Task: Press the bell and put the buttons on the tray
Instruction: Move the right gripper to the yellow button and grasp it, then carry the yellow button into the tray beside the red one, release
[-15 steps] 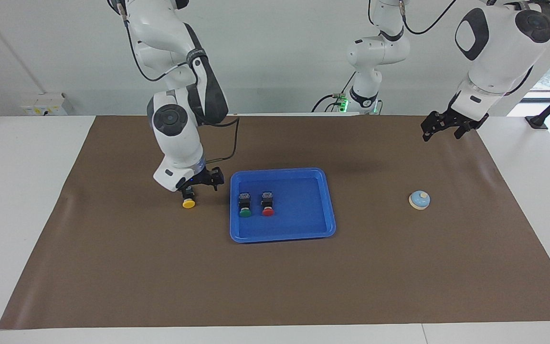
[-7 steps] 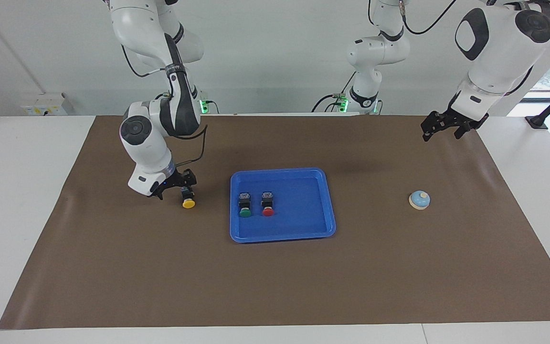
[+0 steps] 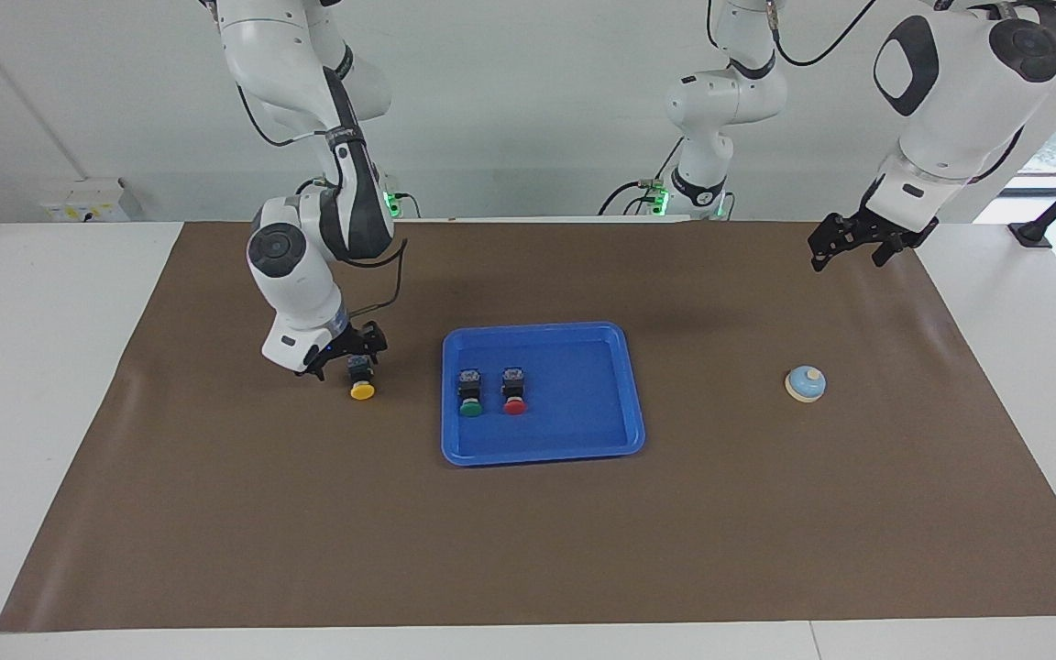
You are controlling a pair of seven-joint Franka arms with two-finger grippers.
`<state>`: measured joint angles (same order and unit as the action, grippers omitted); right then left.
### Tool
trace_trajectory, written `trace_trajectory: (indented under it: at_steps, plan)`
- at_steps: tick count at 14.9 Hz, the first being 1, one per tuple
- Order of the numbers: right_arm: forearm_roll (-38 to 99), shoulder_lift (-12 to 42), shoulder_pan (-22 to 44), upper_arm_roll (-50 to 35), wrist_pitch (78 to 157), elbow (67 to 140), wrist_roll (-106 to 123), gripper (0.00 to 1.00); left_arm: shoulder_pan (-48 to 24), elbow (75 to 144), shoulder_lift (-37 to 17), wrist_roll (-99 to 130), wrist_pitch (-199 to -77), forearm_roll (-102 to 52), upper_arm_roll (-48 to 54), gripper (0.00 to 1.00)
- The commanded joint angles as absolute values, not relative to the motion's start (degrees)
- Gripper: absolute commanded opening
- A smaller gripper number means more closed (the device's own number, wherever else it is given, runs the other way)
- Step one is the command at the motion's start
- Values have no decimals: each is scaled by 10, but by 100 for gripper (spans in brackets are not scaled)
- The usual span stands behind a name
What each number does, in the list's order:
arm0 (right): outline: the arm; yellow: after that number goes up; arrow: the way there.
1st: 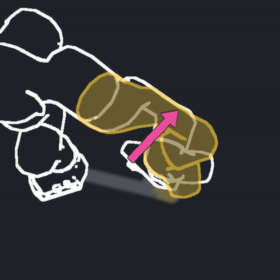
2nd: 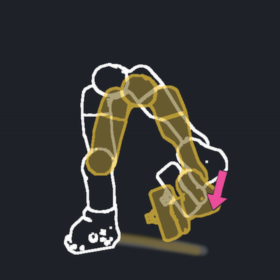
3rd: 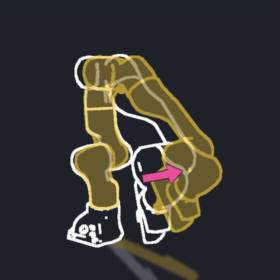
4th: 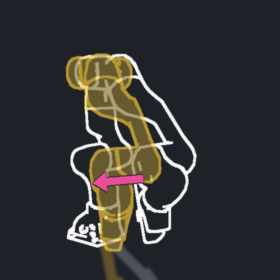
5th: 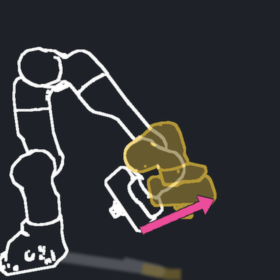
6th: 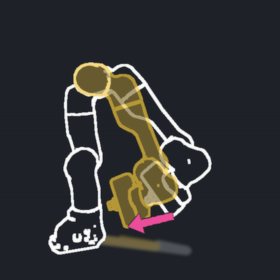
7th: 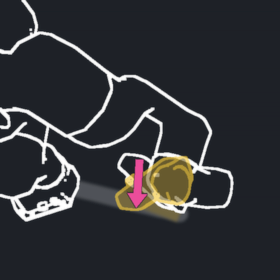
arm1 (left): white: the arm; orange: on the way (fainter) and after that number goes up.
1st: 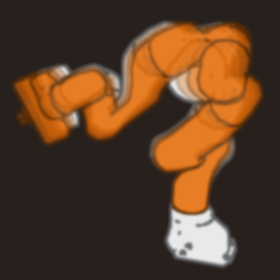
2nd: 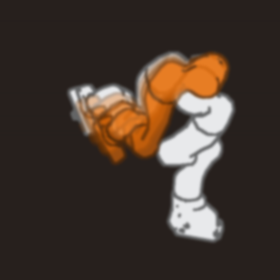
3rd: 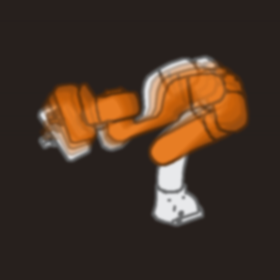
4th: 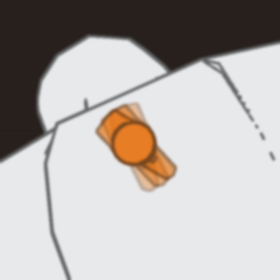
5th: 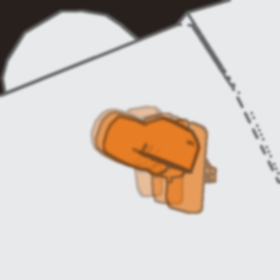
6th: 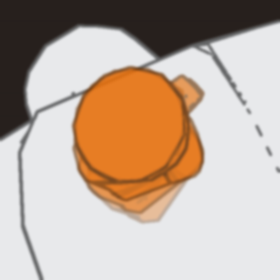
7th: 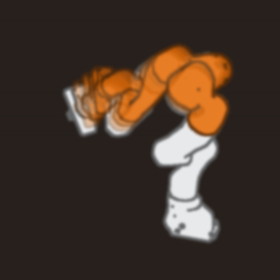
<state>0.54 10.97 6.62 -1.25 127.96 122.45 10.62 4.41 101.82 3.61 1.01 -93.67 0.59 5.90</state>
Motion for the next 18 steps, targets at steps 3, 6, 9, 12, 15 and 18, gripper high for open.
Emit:
trace_trajectory:
  at_steps: [3,6,9,12,15,18]
  plan:
    - [13,98,77,-15,1313,1259,110,99,41,1020,42,11,-941,5,55,100]
    - [13,98,90,-15,1314,1260,95,67,41,1020,43,11,-941,5,55,100]
    - [13,101,90,-15,1320,1262,80,14,41,1020,42,11,-941,5,56,100]
    - [13,104,88,-14,1319,1246,79,0,41,1020,42,11,-941,5,55,100]
    - [14,110,90,-17,1262,1177,53,0,41,1020,42,11,-941,5,55,100]
    - [41,141,128,-33,1179,1056,-48,0,41,1020,42,11,-941,5,55,100]
